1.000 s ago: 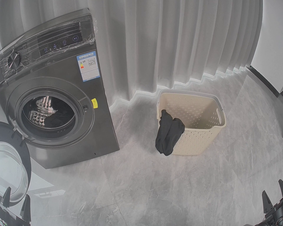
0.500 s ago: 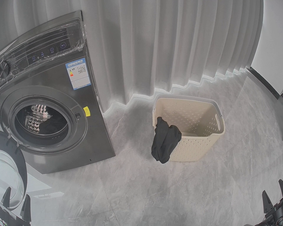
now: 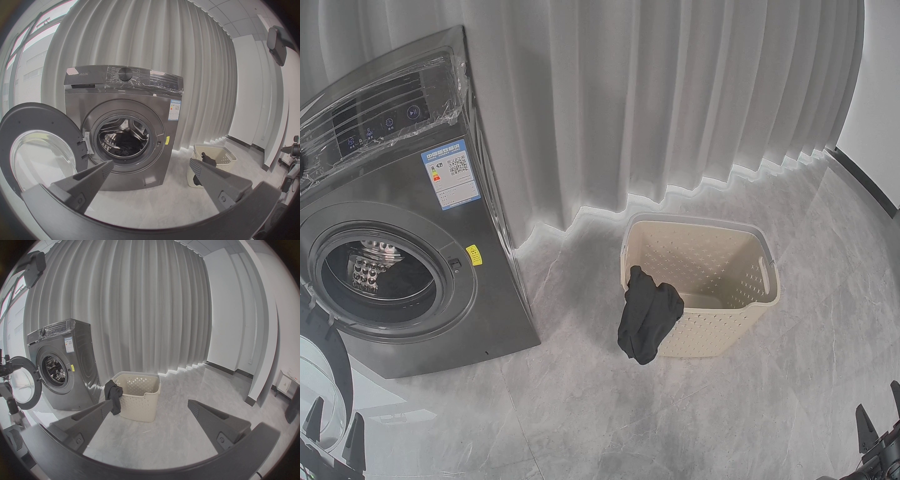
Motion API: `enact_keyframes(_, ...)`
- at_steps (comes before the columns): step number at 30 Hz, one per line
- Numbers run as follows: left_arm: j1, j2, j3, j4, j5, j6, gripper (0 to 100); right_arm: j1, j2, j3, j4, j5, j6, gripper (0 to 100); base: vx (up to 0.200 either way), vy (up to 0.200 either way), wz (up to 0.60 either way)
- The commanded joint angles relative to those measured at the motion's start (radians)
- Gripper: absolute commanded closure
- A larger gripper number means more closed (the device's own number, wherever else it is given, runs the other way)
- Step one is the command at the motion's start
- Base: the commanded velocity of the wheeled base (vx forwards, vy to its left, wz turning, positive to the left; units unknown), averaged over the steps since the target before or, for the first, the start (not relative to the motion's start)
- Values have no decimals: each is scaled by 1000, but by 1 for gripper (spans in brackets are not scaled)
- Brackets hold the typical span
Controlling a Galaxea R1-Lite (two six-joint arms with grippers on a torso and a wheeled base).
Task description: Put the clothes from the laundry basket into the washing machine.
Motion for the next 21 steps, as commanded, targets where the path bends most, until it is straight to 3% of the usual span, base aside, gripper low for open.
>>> enact_keyframes(1,0,-13,18,-2,1,-1,0,0,1,18,0,0,-1,0,0,-200,0)
enact_keyframes(16,0,-13,18,0,1,1,0,0,1,18,0,0,-1,0,0,0,0)
enact_keyframes(21,0,-13,18,-2,3,-1,0,0,1,18,0,0,-1,0,200,0,0)
